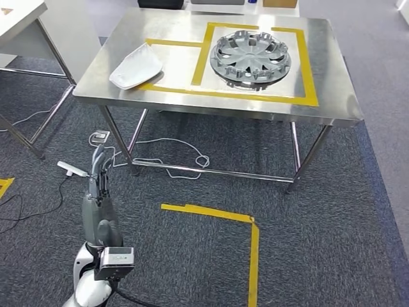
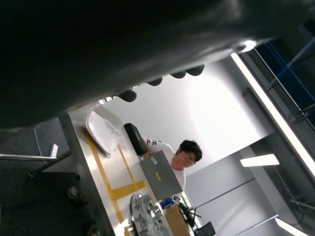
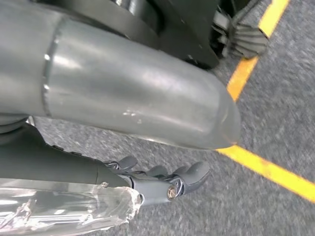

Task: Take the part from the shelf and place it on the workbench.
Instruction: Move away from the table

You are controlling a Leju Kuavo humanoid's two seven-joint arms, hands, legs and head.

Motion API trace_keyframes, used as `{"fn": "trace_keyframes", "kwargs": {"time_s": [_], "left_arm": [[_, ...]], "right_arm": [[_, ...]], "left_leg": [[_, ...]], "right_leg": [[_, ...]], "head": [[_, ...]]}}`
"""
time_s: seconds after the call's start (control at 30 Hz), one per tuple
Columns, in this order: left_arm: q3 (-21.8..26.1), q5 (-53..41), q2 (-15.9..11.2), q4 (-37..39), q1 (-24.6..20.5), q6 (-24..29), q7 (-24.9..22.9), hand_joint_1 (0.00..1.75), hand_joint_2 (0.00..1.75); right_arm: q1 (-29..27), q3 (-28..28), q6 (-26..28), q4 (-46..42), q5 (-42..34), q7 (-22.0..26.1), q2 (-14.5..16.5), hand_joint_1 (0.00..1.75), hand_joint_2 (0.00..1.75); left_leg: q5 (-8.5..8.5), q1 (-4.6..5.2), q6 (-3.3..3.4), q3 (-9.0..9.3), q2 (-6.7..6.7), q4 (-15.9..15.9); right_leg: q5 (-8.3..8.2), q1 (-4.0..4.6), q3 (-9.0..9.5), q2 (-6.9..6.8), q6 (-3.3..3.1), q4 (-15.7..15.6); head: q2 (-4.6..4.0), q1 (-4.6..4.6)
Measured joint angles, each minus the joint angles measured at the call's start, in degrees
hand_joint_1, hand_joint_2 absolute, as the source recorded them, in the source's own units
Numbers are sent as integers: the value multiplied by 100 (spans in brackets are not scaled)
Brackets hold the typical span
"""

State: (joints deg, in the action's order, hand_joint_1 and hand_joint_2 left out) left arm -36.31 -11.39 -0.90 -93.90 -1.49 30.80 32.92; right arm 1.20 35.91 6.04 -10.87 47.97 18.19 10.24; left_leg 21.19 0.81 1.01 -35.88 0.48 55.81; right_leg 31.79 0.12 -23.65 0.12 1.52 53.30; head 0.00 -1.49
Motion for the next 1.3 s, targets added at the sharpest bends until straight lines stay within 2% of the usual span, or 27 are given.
{"fn": "trace_keyframes", "kwargs": {"time_s": [0.03,0.07,0.1,0.13,0.2,0.23,0.27,0.3,0.37,0.43,0.47,0.5,0.57,0.63,0.7,0.73,0.77,0.8,0.9,0.93,0.97,1.03,1.1,1.17,1.23,1.27,1.3], "left_arm": [[-11,0,-4,0,9,-2,0,0,0],[-21,0,-9,0,21,-3,0,0,0],[-29,1,-17,0,34,-2,0,0,0],[-32,1,-26,0,44,-2,0,0,0],[-38,2,-42,0,53,-1,0,0,0],[-40,3,-49,0,54,-1,0,0,0],[-43,3,-56,0,56,-1,0,0,0],[-44,4,-61,0,57,-1,0,0,0],[-46,3,-68,0,55,-7,0,0,0],[-50,53,-69,0,51,-83,-14,0,0],[-52,139,-69,0,52,-173,-39,0,0],[-54,284,-70,0,60,-306,-81,0,0],[-55,619,-69,1,82,-602,-179,0,0],[-54,832,-66,2,107,-809,-243,0,0],[-50,898,-75,13,160,-917,-287,0,0],[-47,903,-88,26,200,-962,-307,0,0],[-43,895,-104,44,247,-1004,-324,0,0],[-37,881,-120,64,293,-1046,-337,0,0],[-16,818,-167,122,388,-1162,-419,0,0],[-8,782,-184,150,410,-1175,-480,0,0],[3,741,-204,191,438,-1166,-560,0,0],[34,678,-248,326,520,-1075,-732,0,0],[97,662,-288,534,610,-892,-890,0,0],[185,639,-325,819,671,-657,-1048,0,0],[269,616,-345,1160,717,-434,-1190,0,0],[317,623,-349,1351,738,-348,-1236,0,0],[364,646,-349,1548,750,-290,-1263,0,0]], "right_arm": [[-8,0,3,-1,-3,-3,5,0,0],[-19,1,5,-4,-6,-9,8,0,0],[-35,2,5,-8,-10,-17,10,0,0],[-46,3,4,-11,-14,-22,12,0,0],[-50,4,0,-16,-18,-29,13,0,0],[-48,4,-2,-17,-18,-29,14,0,0],[-47,4,-3,-18,-18,-29,14,0,0],[-47,4,-3,-19,-19,-29,14,0,0],[-49,4,-3,-20,-20,-31,15,0,0],[-49,4,1,-25,-19,-31,27,0,0],[-50,4,4,-28,-17,-31,33,0,0],[-51,4,9,-31,-18,-31,38,0,0],[-63,3,17,-39,-20,-34,40,0,0],[-79,3,21,-47,-28,-43,40,0,0],[-94,3,1,-49,-49,-48,40,0,0],[-104,3,-17,-49,-62,-49,39,0,0],[-115,4,-38,-49,-75,-47,39,0,0],[-126,4,-56,-49,-85,-47,38,0,0],[-129,5,-90,-51,-111,-42,35,0,0],[-124,7,-96,-51,-122,-40,35,0,0],[-124,9,-100,-51,-137,-39,34,0,0],[-141,15,-103,-50,-163,-40,33,0,0],[-158,20,-102,-49,-178,-41,32,0,0],[-161,22,-99,-49,-180,-42,32,0,0],[-172,22,-102,-49,-180,-39,27,0,0],[-185,23,-106,-49,-180,-35,22,0,0],[-198,24,-111,-49,-180,-29,16,0,0]], "left_leg": [[-17,-14,-32,-45,-6,9],[64,-27,-67,-93,-14,51],[268,-37,-100,-147,-24,177],[575,-51,-131,-213,-31,412],[1151,-69,-178,-329,-31,1129],[1247,-73,-191,-346,-31,1448],[1192,-74,-198,-310,-31,1641],[1030,-75,-198,-193,-31,1650],[787,-73,-183,290,-32,1176],[911,-61,-128,811,-34,442],[1008,-49,-89,942,-35,210],[1044,-36,-42,981,-35,85],[962,-41,50,931,-26,44],[847,-57,127,848,-13,23],[747,-50,156,724,-6,29],[696,-47,153,657,-4,33],[646,-44,148,594,-4,37],[601,-44,137,538,-4,40],[505,-33,84,422,-3,60],[478,-23,56,396,0,69],[454,-15,26,376,3,77],[414,-17,-35,353,10,81],[545,-35,-102,292,0,213],[935,-59,-163,80,-15,740],[1288,-82,-199,-185,-20,1446],[1332,-91,-208,-238,-20,1636],[1260,-97,-211,-190,-21,1610]], "right_leg": [[-38,3,-57,-11,-41,-6],[-99,3,-123,-22,-91,-1],[-167,-3,-191,-39,-143,-2],[-236,-6,-265,-56,-185,4],[-365,4,-417,-66,-226,48],[-429,7,-513,-68,-228,84],[-489,9,-623,-69,-224,131],[-543,9,-757,-71,-214,189],[-631,9,-1007,-67,-182,318],[-698,20,-1174,-60,-133,428],[-736,23,-1216,-59,-104,452],[-785,21,-1237,-60,-69,459],[-799,1,-1286,-54,-3,484],[-498,-22,-1448,-38,60,836],[-20,-38,-1698,-32,106,1569],[135,-43,-1767,-33,120,1871],[190,-46,-1740,-33,127,1991],[145,-48,-1594,-33,127,1882],[-162,-47,-750,-32,82,712],[-208,-42,-561,-28,47,424],[-219,-35,-475,-24,11,277],[-259,-23,-498,-18,-68,249],[-321,-33,-522,-19,-151,225],[-385,-38,-559,-21,-224,211],[-431,-25,-629,-17,-252,220],[-449,-20,-659,-12,-253,227],[-462,-17,-684,-3,-247,239]], "head": [[0,-8],[0,-5],[0,1],[0,8],[0,27],[0,28],[0,29],[0,29],[0,30],[0,27],[0,24],[0,22],[0,21],[0,-4],[0,-29],[0,-30],[0,-31],[0,-31],[0,-31],[0,-29],[0,-30],[0,-33],[0,-23],[0,-6],[0,0],[0,-2],[0,-2]]}}
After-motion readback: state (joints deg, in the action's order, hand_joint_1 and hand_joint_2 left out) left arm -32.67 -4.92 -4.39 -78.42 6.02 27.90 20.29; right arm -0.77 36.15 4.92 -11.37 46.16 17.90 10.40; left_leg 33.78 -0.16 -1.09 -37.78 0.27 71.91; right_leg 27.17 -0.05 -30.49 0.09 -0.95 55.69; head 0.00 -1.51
